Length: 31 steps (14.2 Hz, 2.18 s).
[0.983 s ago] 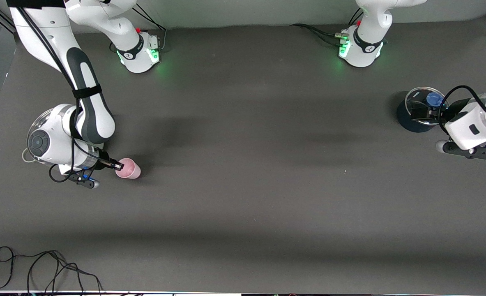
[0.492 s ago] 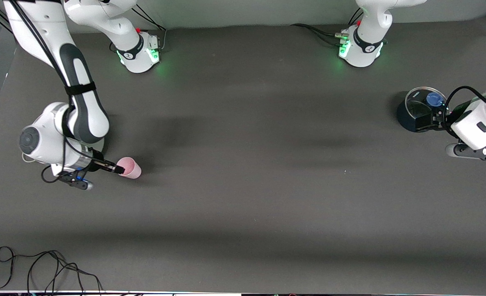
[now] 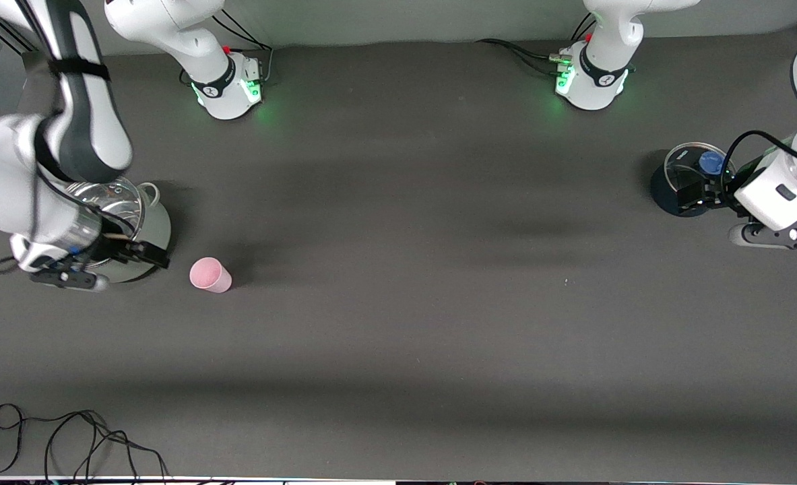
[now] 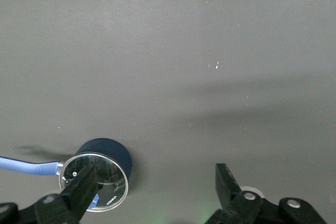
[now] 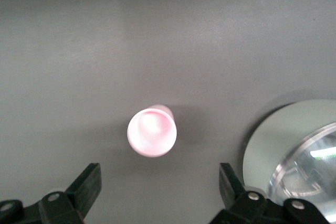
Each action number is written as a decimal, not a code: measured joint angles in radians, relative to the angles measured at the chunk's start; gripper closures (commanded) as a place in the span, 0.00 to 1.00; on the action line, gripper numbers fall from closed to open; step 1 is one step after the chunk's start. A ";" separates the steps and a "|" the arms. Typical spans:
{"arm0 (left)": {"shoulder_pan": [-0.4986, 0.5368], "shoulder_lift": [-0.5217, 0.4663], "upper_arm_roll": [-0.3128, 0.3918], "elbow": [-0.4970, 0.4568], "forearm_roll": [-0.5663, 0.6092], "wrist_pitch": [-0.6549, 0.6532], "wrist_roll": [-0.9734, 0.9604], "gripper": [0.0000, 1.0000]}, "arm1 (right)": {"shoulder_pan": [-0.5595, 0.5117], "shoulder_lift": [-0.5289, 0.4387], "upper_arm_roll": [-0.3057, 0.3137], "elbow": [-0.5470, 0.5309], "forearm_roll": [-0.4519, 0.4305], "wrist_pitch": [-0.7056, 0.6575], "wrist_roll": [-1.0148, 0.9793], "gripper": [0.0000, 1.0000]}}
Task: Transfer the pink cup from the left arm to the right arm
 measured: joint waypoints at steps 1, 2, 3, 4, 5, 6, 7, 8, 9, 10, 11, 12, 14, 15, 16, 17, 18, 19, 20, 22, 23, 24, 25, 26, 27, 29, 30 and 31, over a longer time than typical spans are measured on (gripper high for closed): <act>0.000 -0.003 0.001 0.001 0.000 0.001 0.000 0.00 | 0.000 -0.031 0.000 0.032 -0.019 -0.071 0.000 0.01; -0.001 -0.004 0.001 0.002 -0.001 0.002 0.000 0.00 | 0.000 -0.060 -0.001 0.075 -0.054 -0.156 0.000 0.01; -0.005 -0.004 0.003 0.002 -0.001 0.004 0.000 0.00 | 0.000 -0.087 -0.001 0.128 -0.089 -0.248 0.000 0.00; -0.019 -0.004 0.014 0.002 -0.001 0.007 0.000 0.00 | 0.000 -0.107 -0.001 0.185 -0.110 -0.333 0.000 0.00; -0.043 -0.004 0.036 0.003 -0.001 0.009 0.000 0.00 | 0.000 -0.121 -0.001 0.241 -0.120 -0.401 0.000 0.00; -0.068 -0.004 0.059 0.003 -0.001 0.010 0.000 0.00 | 0.000 -0.129 -0.001 0.287 -0.122 -0.447 0.000 0.00; -0.086 -0.004 0.075 0.004 -0.003 0.011 0.000 0.00 | 0.000 -0.131 -0.001 0.319 -0.123 -0.471 0.000 0.00; -0.096 -0.004 0.083 0.005 -0.006 0.011 0.000 0.00 | 0.000 -0.129 -0.001 0.334 -0.123 -0.482 0.000 0.00; -0.101 -0.004 0.088 0.005 -0.008 0.011 0.000 0.00 | 0.000 -0.124 -0.001 0.336 -0.123 -0.482 0.000 0.00; -0.104 -0.004 0.092 0.005 -0.008 0.011 0.000 0.00 | 0.000 -0.116 -0.003 0.336 -0.123 -0.482 0.000 0.00; -0.105 -0.004 0.094 0.005 -0.008 0.011 0.000 0.00 | 0.000 -0.108 -0.004 0.336 -0.123 -0.482 0.000 0.00; -0.105 -0.004 0.095 0.006 -0.009 0.011 0.000 0.00 | 0.000 -0.101 -0.006 0.336 -0.123 -0.482 0.000 0.01; -0.104 -0.004 0.100 0.006 -0.011 0.013 0.000 0.00 | 0.000 -0.095 -0.007 0.337 -0.123 -0.482 0.000 0.00; -0.102 -0.004 0.104 0.007 -0.019 0.013 0.000 0.00 | 0.000 -0.095 -0.008 0.337 -0.123 -0.482 0.000 0.00; -0.101 -0.004 0.107 0.009 -0.031 0.014 0.000 0.00 | 0.000 -0.095 -0.008 0.337 -0.123 -0.482 0.000 0.00; -0.100 -0.004 0.109 0.010 -0.039 0.016 0.000 0.00 | 0.000 -0.095 -0.008 0.337 -0.123 -0.482 0.000 0.00; -0.099 -0.004 0.109 0.011 -0.043 0.018 0.000 0.00 | 0.000 -0.095 -0.008 0.337 -0.123 -0.482 -0.001 0.00; -0.099 -0.004 0.109 0.011 -0.044 0.019 0.000 0.00 | -0.002 -0.095 -0.009 0.337 -0.123 -0.482 -0.001 0.00; -0.099 -0.004 0.109 0.011 -0.045 0.020 0.000 0.00 | -0.006 -0.095 -0.008 0.337 -0.123 -0.482 -0.001 0.00; -0.099 -0.004 0.109 0.011 -0.045 0.019 0.000 0.00 | -0.055 -0.095 0.037 0.337 -0.123 -0.482 -0.002 0.00; -0.099 -0.004 0.109 0.011 -0.045 0.019 0.000 0.00 | -0.111 -0.095 0.093 0.338 -0.123 -0.482 -0.002 0.00; -0.099 -0.004 0.108 0.011 -0.044 0.019 0.000 0.00 | -0.172 -0.095 0.155 0.339 -0.123 -0.482 -0.002 0.00; -0.099 -0.004 0.108 0.014 -0.044 0.019 0.000 0.00 | -0.225 -0.095 0.211 0.340 -0.123 -0.482 -0.003 0.00; -0.099 -0.004 0.108 0.018 -0.043 0.018 0.000 0.00 | -0.273 -0.095 0.263 0.342 -0.123 -0.482 -0.003 0.00; -0.099 -0.004 0.108 0.025 -0.041 0.013 0.000 0.00 | -0.324 -0.095 0.320 0.342 -0.123 -0.481 -0.003 0.00; -0.099 -0.005 0.108 0.039 -0.031 -0.004 0.000 0.00 | -0.457 -0.095 0.463 0.344 -0.123 -0.475 -0.003 0.00; -0.099 -0.005 0.108 0.043 -0.028 -0.008 0.000 0.00 | -0.500 -0.095 0.510 0.344 -0.123 -0.470 -0.003 0.00; -0.099 -0.005 0.108 0.043 -0.026 -0.008 0.000 0.00 | -0.520 -0.095 0.534 0.344 -0.123 -0.460 -0.003 0.00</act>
